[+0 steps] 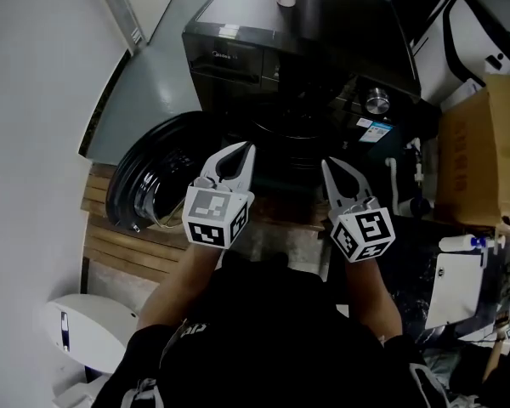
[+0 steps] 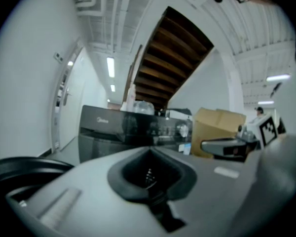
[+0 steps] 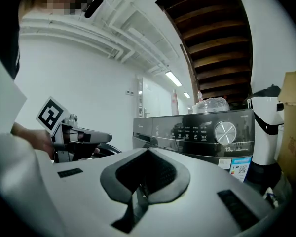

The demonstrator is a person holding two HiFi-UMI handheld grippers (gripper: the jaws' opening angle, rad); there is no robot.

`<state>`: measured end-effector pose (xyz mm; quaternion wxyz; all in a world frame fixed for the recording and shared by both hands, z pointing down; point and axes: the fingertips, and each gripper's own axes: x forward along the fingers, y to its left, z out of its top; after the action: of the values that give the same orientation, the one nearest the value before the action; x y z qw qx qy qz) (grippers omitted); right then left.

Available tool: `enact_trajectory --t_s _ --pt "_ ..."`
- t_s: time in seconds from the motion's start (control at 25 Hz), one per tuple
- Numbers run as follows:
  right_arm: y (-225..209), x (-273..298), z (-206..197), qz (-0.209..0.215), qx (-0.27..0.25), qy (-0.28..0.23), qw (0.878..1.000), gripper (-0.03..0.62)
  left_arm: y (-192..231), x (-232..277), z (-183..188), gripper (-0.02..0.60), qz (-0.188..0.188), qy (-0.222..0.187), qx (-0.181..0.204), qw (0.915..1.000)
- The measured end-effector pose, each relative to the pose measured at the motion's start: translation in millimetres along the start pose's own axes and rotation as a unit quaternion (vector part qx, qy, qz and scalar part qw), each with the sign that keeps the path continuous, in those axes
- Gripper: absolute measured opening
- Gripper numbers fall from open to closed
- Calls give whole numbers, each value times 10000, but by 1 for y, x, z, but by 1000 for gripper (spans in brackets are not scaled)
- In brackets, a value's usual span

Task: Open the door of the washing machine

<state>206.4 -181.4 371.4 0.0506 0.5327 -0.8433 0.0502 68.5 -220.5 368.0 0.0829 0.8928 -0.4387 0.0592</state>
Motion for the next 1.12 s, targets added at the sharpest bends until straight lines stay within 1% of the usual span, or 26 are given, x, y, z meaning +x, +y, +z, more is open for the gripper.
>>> enact_trajectory --t_s 0.08,0.16,0.28,0.44,0.56,0.68,0.8,1.0,1.12 --pt "-6 1 2 -169 94 -8 9998 -9 9 2 7 9 -32 -35 172 9998" --pt "-10 2 4 -345 30 8 9994 -9 24 3 14 9 9 -88 278 9996" --pt "-16 0 9 -579 -72 -10 9983 -9 45 7 19 9 100 -99 291 9995" --pt "-28 1 23 -823 -110 -173 9964 -9 63 14 17 9 223 -56 273 9994" --pt "-33 0 34 -938 -181 -313 9949 -9 69 13 24 9 399 -170 326 9985" --pt "-36 -2 39 -1015 -141 -409 9939 -9 69 14 28 9 374 -244 229 9987" --pt "-35 -5 37 -1006 -119 -397 9941 -9 71 14 24 8 337 -198 118 9992" --pt "-36 -6 29 -1031 -33 -358 9940 -9 79 11 15 8 422 -112 53 9990" --pt "-38 -4 32 -1100 -128 -377 9931 -9 82 12 13 8 435 -94 45 9990"
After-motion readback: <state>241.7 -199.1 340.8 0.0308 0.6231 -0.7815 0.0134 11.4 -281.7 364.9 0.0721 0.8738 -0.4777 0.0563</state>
